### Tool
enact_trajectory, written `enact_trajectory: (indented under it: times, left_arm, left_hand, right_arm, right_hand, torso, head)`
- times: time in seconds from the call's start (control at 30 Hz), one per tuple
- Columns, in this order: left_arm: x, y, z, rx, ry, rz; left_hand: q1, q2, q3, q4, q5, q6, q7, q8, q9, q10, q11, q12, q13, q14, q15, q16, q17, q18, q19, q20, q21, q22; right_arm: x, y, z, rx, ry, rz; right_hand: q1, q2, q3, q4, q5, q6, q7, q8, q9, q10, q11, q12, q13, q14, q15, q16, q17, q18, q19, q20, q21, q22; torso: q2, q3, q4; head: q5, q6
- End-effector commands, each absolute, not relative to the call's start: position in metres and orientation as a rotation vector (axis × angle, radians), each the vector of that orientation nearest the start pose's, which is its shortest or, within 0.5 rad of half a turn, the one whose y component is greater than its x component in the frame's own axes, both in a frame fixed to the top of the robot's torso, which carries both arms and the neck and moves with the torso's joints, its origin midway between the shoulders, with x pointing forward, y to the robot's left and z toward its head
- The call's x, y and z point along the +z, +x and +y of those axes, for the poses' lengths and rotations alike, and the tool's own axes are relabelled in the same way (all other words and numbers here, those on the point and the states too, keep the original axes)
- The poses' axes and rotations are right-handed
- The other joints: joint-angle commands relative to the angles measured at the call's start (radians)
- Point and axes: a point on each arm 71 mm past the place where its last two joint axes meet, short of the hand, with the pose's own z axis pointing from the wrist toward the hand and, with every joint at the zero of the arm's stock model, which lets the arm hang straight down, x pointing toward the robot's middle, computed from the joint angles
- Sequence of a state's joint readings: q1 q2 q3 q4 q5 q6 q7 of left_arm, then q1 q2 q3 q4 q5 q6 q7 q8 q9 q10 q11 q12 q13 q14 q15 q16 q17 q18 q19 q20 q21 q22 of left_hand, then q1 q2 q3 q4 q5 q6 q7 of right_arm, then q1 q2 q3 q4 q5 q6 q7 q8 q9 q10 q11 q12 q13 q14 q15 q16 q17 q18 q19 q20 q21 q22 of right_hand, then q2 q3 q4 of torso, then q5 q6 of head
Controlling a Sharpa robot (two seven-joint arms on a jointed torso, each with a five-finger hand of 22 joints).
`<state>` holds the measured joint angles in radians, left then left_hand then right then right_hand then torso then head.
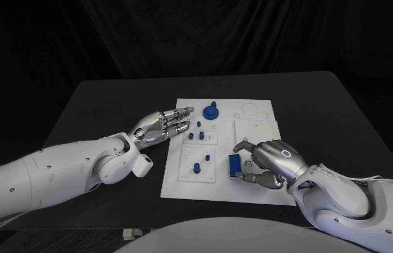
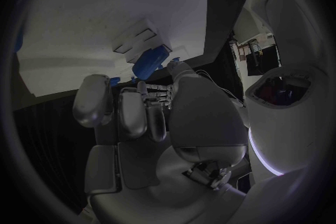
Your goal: Assemble the parts on the task board
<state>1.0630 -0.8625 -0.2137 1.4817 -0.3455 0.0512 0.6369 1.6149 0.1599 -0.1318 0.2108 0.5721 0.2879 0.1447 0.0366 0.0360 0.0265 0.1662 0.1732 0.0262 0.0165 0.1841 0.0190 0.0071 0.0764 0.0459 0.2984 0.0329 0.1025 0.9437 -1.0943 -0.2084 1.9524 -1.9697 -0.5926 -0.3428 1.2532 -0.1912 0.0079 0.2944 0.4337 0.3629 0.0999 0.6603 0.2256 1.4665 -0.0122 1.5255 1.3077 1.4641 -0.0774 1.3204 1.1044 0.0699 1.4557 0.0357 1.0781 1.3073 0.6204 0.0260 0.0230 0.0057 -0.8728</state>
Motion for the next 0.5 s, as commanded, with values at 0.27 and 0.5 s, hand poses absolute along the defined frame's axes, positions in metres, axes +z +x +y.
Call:
enact_trajectory:
  times: [0.27,0.5]
  left_arm:
    - [-0.2822,0.4166,0.2056,-1.833,-0.714,1.737]
    - [-0.2823,0.4167,0.2052,-1.834,-0.714,1.739]
  left_hand:
    - [0.009,0.001,0.001,-0.004,0.004,0.002,0.049,0.001,0.000,0.000,0.007,-0.002,0.000,-0.002,0.006,0.004,0.001,-0.013,0.006,-0.002,0.004,0.001]
    - [0.010,0.002,0.002,-0.005,0.005,0.002,0.049,0.001,0.001,0.000,0.007,-0.001,0.000,-0.002,0.005,0.004,0.001,-0.013,0.006,-0.002,0.003,0.001]
  right_arm:
    - [-0.2696,0.3097,-0.1998,0.596,-0.349,1.649]
    - [-0.2703,0.3101,-0.1999,0.593,-0.352,1.653]
  right_hand:
    - [-0.021,-0.081,-0.089,0.006,-0.243,-0.085,0.000,-0.008,-0.030,0.069,0.009,-0.009,0.205,0.002,0.008,-0.006,-0.005,0.017,-0.009,0.004,-0.018,0.147]
    - [-0.004,-0.048,-0.059,0.005,-0.195,-0.060,-0.001,0.036,-0.027,0.068,0.009,-0.009,0.204,0.001,0.009,-0.006,-0.006,0.018,-0.009,0.005,-0.022,0.146]
  torso:
    - [0.000,0.0000,0.0004]
    - [0.000,0.0001,0.0001]
  head:
    - [0.000,0.000]
    - [-0.001,0.000]
